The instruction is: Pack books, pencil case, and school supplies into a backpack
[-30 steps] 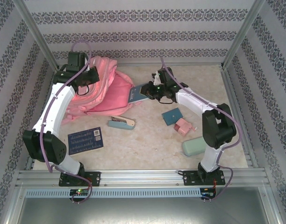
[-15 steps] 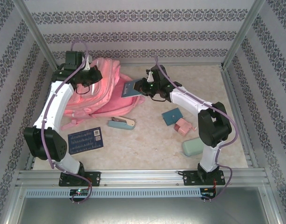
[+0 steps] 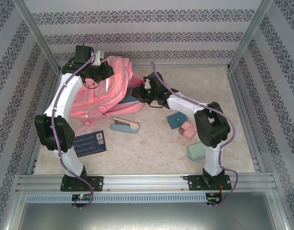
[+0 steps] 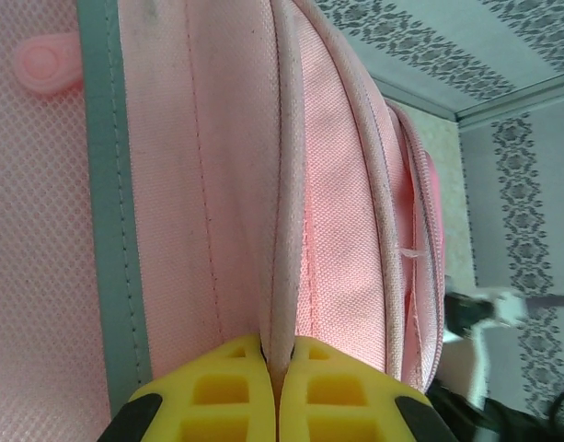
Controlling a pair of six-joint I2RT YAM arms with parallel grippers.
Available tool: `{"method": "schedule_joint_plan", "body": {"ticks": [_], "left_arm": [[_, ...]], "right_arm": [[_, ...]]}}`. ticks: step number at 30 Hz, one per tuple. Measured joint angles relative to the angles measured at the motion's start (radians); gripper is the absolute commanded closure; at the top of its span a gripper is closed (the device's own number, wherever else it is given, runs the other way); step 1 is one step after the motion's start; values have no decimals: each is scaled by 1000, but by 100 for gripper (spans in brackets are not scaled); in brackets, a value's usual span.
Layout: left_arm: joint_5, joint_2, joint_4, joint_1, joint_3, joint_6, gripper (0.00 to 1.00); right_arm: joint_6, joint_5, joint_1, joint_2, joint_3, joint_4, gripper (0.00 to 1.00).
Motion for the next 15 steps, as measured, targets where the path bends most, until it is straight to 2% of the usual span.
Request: {"method": "schedule_joint_plan", "body": {"ticks": [8,13,15], "left_arm": [[85,1,0,-6,18,-26,100],[116,3,0,-7,26,-33,100],[123,7,0,-9,31,-37,100]], "right_arm": [[208,-2,0,264,186,259,100],[291,5,8,462,444,311,100],[312,14,17,530,545,313,97]]}}
